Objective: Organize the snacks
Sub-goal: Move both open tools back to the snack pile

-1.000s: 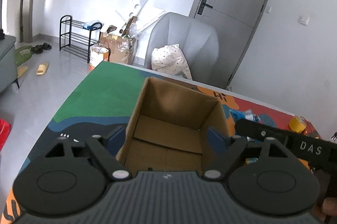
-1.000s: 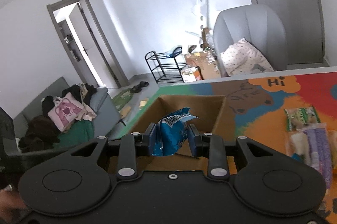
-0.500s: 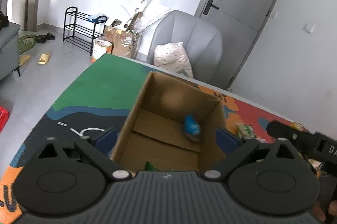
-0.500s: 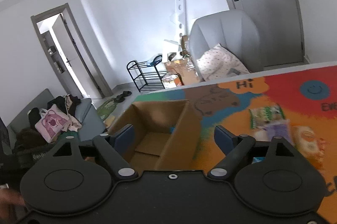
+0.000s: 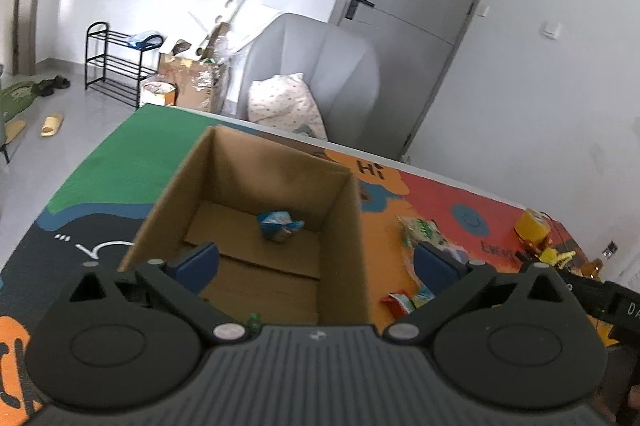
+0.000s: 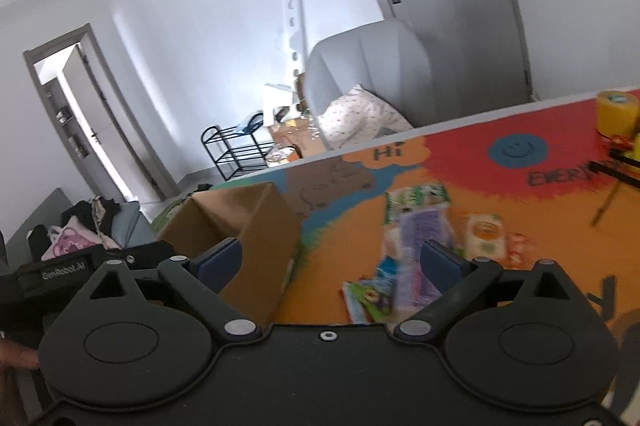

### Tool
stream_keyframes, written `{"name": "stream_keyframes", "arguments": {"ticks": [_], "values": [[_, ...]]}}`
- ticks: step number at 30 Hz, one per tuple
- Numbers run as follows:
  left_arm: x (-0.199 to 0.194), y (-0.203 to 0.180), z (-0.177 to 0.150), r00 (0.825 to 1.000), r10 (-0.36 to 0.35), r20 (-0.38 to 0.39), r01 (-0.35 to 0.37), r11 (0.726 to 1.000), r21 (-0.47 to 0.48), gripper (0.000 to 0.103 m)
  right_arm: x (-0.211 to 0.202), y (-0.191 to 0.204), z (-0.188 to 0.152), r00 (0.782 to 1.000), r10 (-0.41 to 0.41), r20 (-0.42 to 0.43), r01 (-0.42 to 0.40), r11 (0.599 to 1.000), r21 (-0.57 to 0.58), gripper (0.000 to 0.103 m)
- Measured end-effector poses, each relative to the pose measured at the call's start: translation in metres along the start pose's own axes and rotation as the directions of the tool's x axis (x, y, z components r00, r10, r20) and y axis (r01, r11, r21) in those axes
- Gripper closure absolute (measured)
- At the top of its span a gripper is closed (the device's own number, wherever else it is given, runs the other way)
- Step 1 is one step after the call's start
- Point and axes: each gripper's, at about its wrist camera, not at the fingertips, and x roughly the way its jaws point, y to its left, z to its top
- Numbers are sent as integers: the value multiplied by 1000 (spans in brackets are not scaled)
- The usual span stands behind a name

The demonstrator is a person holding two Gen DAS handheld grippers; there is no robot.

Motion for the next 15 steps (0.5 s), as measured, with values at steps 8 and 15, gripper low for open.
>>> {"name": "stream_keyframes", "arguments": {"ticks": [8, 15], "values": [[4, -31, -11, 999, -43, -30, 45, 996, 71, 0, -16, -34, -6, 999, -48, -6, 48, 997, 56, 5], [9, -55, -25, 994, -91, -64, 98, 988, 117, 0, -19, -57, -10, 997, -74, -17, 76, 993, 90, 5]]}}
